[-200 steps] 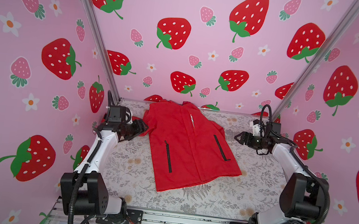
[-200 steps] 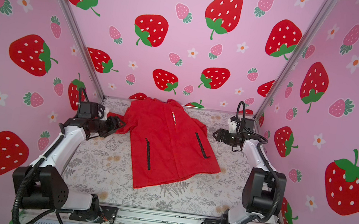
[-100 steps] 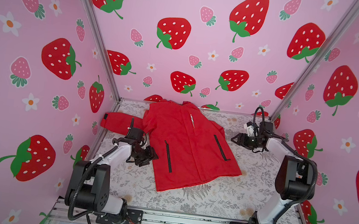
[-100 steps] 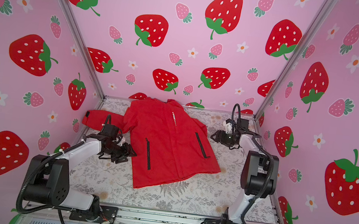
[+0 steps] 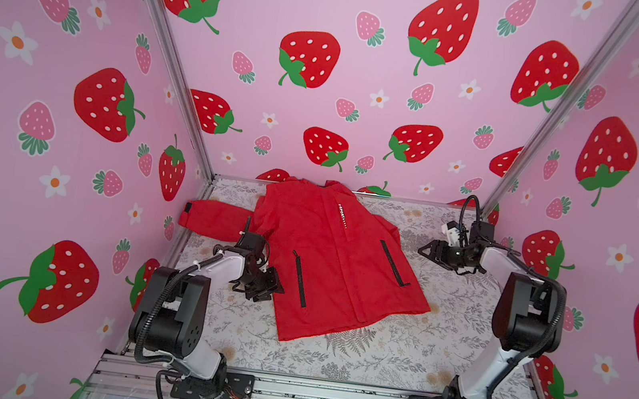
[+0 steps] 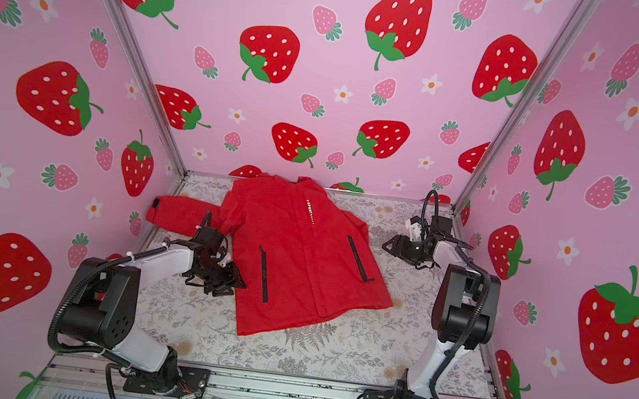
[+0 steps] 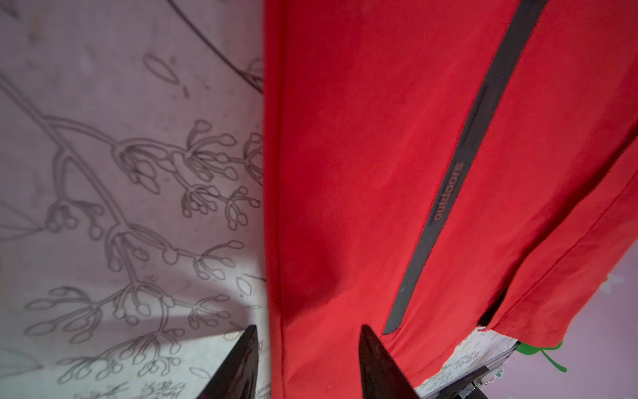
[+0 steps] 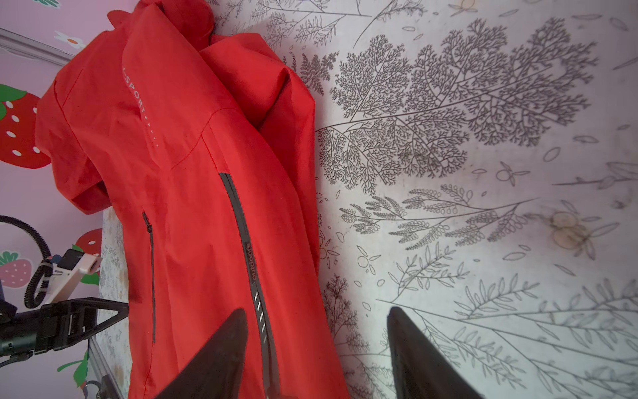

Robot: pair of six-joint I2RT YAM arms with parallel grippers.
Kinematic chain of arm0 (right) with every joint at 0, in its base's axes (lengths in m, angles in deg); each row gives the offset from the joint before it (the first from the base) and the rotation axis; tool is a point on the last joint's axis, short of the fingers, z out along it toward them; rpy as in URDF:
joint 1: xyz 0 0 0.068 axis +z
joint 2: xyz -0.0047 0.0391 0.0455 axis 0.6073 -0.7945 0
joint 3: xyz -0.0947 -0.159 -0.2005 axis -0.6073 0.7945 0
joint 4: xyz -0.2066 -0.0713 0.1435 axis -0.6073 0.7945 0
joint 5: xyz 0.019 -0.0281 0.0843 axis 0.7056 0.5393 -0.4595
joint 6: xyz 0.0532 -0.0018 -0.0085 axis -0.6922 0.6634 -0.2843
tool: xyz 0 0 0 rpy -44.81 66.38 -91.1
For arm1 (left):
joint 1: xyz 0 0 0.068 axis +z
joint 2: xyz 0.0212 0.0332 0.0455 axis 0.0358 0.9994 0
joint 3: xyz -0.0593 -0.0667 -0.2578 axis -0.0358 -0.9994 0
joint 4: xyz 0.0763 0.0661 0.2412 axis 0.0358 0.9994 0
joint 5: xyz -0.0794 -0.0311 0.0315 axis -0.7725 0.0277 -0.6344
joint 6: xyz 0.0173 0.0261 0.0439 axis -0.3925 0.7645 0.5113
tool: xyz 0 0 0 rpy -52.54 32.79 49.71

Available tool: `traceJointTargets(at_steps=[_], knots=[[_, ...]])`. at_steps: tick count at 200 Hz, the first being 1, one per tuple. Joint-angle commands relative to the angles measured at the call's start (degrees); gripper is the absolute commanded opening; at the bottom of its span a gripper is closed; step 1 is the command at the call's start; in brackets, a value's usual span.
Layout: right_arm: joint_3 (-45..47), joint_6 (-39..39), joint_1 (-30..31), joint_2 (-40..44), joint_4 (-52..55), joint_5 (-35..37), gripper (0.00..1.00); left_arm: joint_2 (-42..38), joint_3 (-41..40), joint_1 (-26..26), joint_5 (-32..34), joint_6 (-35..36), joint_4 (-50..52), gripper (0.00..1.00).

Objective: Unzip the jacket
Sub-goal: Flatten out the jacket at the center of the board.

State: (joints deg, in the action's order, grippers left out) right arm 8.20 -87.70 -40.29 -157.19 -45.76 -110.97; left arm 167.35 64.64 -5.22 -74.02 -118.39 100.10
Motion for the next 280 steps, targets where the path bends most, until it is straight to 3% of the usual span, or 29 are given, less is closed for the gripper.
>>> traceJointTargets(at_steps=[1, 23, 38, 44, 67, 108, 155, 181, 250, 280], knots=[[-1.1, 0.3, 0.0, -2.2, -1.4, -2.3, 0.64, 1.7, -1.0, -1.1, -2.1, 0.1, -1.4, 0.41], [-1.2, 0.7, 0.0, -3.4, -2.0, -4.3, 0.64, 2.6, -0.7, -1.5, -2.4, 0.5, -2.1, 0.29], [-1.3, 0.5, 0.0, -4.3, -2.6, -5.8, 0.65, 1.9, -0.4, -1.5, -1.8, 0.6, -1.9, 0.12], [-1.4, 0.1, 0.1, -4.6, -2.8, -5.8, 0.65, 1.3, -0.1, -1.4, -1.0, 0.6, -1.5, 0.0], [-2.8, -0.4, 0.3, -6.6, -2.3, -5.9, 0.57, -2.8, 0.5, 0.6, 2.2, 0.5, 1.2, 0.0], [-4.3, -2.2, 2.6, -9.1, -3.3, -5.1, 0.46, -11.1, 1.7, 10.0, 1.4, 3.5, 7.1, 0.0], [-6.5, -5.3, 8.7, -12.6, -6.2, -2.7, 0.51, -11.3, 2.2, 14.4, -0.6, 7.0, 9.9, 0.0], [-7.7, -7.0, 11.6, -14.3, -7.8, -2.5, 0.51, -10.6, 1.6, 15.1, -2.0, 7.8, 9.5, 0.0], [-6.2, -14.5, 13.4, -16.8, -13.8, -1.1, 0.36, -10.7, 1.5, 16.0, -2.2, 9.2, 10.0, 0.0], [-6.1, -14.1, 13.4, -16.4, -14.0, 1.4, 0.18, -10.6, 1.8, 16.4, -2.3, 9.6, 10.1, 0.0]])
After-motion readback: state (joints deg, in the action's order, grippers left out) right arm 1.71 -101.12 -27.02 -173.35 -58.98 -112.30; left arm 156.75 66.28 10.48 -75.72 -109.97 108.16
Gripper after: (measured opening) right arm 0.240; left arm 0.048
